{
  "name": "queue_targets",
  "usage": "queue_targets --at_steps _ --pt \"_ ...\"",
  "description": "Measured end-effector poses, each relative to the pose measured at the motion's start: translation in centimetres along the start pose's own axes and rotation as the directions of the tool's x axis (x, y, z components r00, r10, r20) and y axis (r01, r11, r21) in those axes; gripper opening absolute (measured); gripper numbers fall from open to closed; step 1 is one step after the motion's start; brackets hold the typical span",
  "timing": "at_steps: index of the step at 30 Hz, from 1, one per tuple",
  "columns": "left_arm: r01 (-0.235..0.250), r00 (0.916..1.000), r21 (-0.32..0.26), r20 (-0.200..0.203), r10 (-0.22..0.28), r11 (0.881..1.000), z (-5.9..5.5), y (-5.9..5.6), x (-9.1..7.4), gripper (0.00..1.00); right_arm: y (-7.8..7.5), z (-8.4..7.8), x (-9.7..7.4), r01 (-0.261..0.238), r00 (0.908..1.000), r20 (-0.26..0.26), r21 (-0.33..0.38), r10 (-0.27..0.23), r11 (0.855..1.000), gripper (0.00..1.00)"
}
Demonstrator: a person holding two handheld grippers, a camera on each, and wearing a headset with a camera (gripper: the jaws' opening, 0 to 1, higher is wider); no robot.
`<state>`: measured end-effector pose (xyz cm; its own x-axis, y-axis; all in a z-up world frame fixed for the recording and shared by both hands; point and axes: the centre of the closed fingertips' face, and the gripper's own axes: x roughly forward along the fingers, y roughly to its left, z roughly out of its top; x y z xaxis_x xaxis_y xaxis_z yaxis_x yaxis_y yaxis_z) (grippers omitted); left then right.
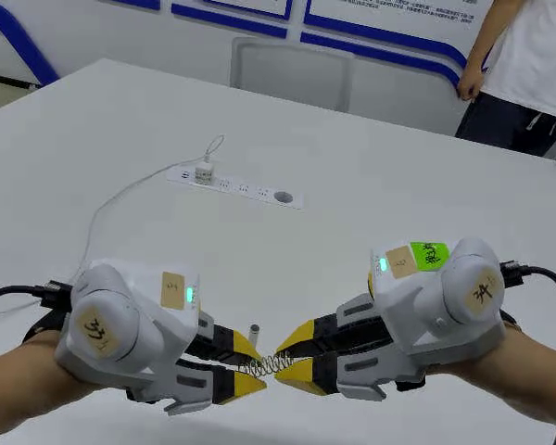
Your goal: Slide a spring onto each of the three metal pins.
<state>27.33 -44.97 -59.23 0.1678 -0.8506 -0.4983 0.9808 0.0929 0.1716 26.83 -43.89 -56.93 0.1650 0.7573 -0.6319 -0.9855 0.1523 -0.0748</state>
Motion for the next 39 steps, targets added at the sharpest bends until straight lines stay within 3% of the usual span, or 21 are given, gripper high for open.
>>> queue_targets --at_steps 7,18,26,33,39 --pt "-0.021 0.9997 -0.017 0.012 0.022 1.0 0.0 0.2 -0.3 0.1 -0.1 1.1 0.2 0.003 0.997 0.077 0.076 -0.009 0.997 0.11" --pt "-0.036 0.9985 -0.063 0.039 0.038 0.997 0.1 0.3 -0.5 0.1 -0.2 2.6 0.7 0.011 0.9909 0.132 0.108 -0.025 0.994 0.11" --pt "-0.029 0.9994 -0.099 0.016 0.03 0.995 -0.4 0.1 -0.3 0.1 0.0 2.5 1.2 0.008 0.993 0.116 0.117 -0.022 0.993 0.11" --pt "-0.061 0.998 -0.092 0.008 0.062 0.994 -0.5 0.6 -0.7 0.11 -0.4 2.8 1.4 0.018 0.9929 0.115 0.119 -0.032 0.993 0.11" --pt "-0.067 0.9963 -0.096 0.048 0.072 0.993 0.0 0.9 -1.4 0.12 -0.6 2.7 1.5 0.025 0.9943 0.1 0.105 -0.036 0.994 0.11"
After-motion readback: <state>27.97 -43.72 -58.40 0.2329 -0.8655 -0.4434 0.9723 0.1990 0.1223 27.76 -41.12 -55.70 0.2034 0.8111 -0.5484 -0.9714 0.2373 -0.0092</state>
